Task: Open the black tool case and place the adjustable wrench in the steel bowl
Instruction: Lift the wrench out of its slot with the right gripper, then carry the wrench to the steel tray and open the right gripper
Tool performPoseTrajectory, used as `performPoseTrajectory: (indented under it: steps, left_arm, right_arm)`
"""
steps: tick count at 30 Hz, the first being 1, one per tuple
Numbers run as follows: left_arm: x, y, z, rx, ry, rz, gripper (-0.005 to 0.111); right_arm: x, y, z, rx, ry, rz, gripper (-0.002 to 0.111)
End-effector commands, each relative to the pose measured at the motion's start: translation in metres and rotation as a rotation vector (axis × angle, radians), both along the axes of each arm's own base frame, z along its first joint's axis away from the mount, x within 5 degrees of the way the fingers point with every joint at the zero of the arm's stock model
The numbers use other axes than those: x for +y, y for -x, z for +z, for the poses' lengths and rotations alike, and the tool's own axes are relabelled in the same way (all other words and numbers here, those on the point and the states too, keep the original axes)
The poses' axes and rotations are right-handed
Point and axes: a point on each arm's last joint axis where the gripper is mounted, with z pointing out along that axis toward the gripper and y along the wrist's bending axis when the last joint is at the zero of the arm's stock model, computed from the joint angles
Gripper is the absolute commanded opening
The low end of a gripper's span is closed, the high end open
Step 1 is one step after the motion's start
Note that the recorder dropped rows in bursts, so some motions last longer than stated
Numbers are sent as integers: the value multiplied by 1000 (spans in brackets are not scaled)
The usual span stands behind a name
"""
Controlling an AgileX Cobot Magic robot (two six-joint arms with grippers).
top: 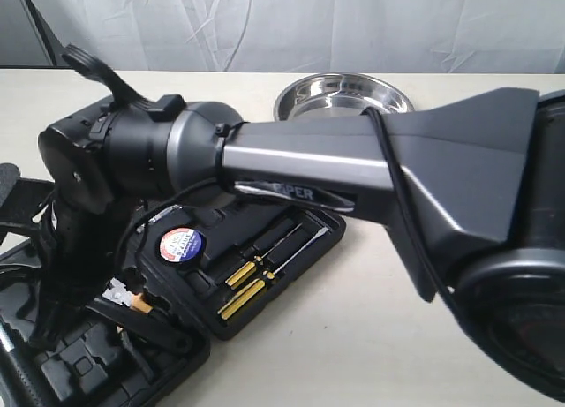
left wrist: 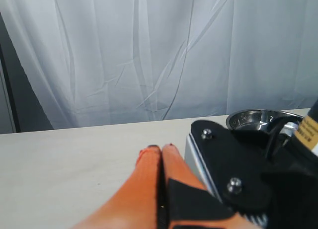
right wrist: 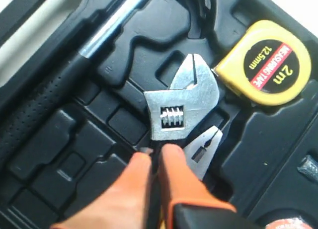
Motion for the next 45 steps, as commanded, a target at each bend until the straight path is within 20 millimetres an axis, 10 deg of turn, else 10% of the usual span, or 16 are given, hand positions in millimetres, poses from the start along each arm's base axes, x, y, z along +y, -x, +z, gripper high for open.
performPoseTrajectory:
  steps: [1,4,16,23,37,45]
  left_arm:
    - [0,0,0,-2,15,-8,0]
    - [0,0,0,-2,15,-8,0]
    - [0,0,0,-4,15,-7,0]
    - [0,0,0,-4,15,-7,0]
    - [0,0,0,-4,15,-7,0]
    - [0,0,0,-2,15,-8,0]
  right_arm:
    - [2,-5,-21,20,15,-36,41]
    - [3,-6,-33,26,41,-54,62]
    - [-1,-10,-73,23,164,-53,42]
    - [-3,-9,-74,28,191,-47,-1]
    - [-4,-9,2,-43,22,-77,-1]
    - [-12,-15,14,-45,25,-130,-1]
